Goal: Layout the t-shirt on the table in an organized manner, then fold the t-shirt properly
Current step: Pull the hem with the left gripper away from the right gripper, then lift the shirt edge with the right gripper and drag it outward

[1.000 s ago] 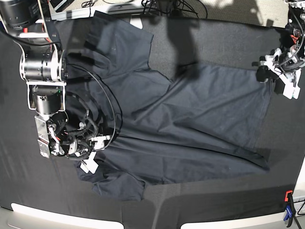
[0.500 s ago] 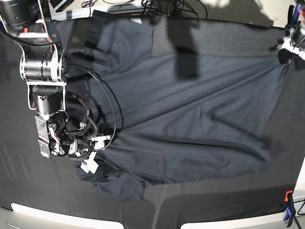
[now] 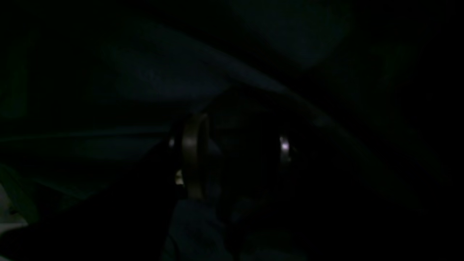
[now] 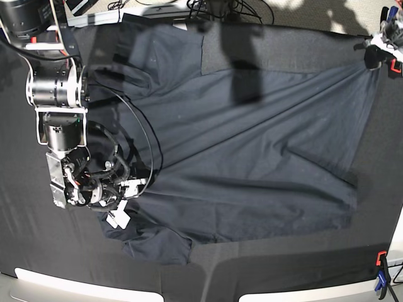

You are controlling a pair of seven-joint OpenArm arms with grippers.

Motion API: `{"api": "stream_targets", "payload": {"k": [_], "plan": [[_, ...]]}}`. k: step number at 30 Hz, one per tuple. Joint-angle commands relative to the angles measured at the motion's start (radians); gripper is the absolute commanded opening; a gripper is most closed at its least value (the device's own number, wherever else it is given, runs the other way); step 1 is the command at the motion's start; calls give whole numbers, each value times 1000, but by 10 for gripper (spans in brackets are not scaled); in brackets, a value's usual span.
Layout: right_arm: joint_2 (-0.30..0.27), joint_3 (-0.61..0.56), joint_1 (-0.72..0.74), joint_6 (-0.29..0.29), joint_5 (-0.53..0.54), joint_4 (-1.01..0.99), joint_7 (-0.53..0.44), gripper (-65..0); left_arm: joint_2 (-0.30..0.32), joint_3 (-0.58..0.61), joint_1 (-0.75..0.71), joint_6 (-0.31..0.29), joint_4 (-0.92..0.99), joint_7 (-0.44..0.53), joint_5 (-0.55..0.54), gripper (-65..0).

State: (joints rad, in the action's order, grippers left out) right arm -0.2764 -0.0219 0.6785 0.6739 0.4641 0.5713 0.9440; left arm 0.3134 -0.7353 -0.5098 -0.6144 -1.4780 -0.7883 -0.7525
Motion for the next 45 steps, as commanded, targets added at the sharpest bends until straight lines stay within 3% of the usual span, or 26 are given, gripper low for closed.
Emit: {"api": "stream_targets", "payload": {"k": [1,6,13,20,34,36,41,45], "plan": [[-6,3,31,2,1,14,6,-410,17,-11,-11,6,-11,-4,0,-650],[-7,3,39,20,36,17,10,-410,16,-74,-11,8,-51,-3,-1,-650],[-6,3,44,24,295,235,180,-410,16,-150,-11,31,-187,-4,0,-650],[-6,3,44,24,296,363,180,-410,16,-150,-26,31,-192,-82,2,-650],[-6,3,-1,24,299,440,187,-410,17,-150,-41,38,-192,-3,-15,-650],[-6,3,-24,24,299,486,187,-410,17,-150,-39,38,-192,-3,-16,-605],[-6,3,-53,24,298,567,187,-410,17,-150,-39,38,-192,-2,-16,-390],[-6,3,-48,24,285,574,186,-410,17,-150,-39,37,-192,1,-16,-379]]}}
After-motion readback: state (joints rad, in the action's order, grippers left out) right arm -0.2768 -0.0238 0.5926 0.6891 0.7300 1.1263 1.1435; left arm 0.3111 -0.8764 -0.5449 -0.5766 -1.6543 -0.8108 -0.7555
